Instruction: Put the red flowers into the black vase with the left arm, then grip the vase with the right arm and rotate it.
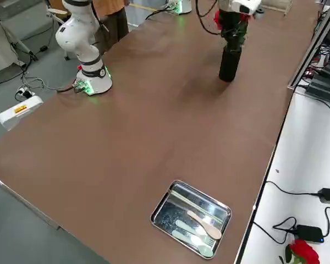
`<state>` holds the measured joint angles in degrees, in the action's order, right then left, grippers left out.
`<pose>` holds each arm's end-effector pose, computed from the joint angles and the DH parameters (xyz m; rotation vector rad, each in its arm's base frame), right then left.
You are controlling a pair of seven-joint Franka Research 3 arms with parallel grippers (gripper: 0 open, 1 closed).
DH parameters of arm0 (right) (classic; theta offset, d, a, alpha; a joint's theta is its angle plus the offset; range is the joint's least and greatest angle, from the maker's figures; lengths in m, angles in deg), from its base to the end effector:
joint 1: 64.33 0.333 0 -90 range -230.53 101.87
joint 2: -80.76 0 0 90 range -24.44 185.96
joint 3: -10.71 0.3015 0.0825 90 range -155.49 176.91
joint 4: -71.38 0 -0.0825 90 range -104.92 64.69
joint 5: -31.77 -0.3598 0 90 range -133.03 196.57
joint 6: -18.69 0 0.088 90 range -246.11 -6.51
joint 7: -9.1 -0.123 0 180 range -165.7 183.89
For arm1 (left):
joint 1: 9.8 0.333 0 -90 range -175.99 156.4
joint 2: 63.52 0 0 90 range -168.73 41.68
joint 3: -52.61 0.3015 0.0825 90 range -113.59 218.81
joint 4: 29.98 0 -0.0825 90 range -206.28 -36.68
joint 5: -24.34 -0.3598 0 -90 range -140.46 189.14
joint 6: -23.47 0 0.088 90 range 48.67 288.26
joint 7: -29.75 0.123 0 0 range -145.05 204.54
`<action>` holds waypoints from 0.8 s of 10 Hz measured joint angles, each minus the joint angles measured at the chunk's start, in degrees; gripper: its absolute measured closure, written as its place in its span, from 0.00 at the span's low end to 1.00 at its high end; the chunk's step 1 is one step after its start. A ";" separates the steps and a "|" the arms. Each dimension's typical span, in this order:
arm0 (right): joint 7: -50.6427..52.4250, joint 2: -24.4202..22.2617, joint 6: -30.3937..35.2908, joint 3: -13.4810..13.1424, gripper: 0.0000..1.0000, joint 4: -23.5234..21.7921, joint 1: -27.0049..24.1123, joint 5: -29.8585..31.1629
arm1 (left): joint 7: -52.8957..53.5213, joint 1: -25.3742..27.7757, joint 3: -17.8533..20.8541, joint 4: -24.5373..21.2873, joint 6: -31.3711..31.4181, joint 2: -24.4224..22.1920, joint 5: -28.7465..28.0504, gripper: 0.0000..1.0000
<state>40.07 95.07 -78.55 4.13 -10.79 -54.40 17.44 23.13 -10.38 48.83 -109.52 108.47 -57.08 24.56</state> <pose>0.6078 0.0708 0.5278 -2.8104 -0.8279 -0.0984 0.5533 -0.0404 0.6065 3.1313 0.0618 -0.0280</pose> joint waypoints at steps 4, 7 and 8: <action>-26.34 -9.72 11.19 -1.87 0.00 -2.05 -0.11 13.72 | 0.00 0.01 0.01 0.01 0.00 0.00 0.00 0.00; -32.73 -10.64 4.12 -2.41 0.00 -3.65 -1.67 17.71 | 0.00 0.02 0.01 0.00 0.00 0.00 0.00 0.00; -32.78 -10.62 2.91 -2.54 0.00 -4.73 -2.23 17.71 | 0.00 0.02 0.01 0.00 0.00 0.00 0.00 0.00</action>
<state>7.30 84.45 -75.64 1.59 -15.53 -56.64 35.15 23.13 -10.36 48.83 -109.51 108.47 -57.08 24.56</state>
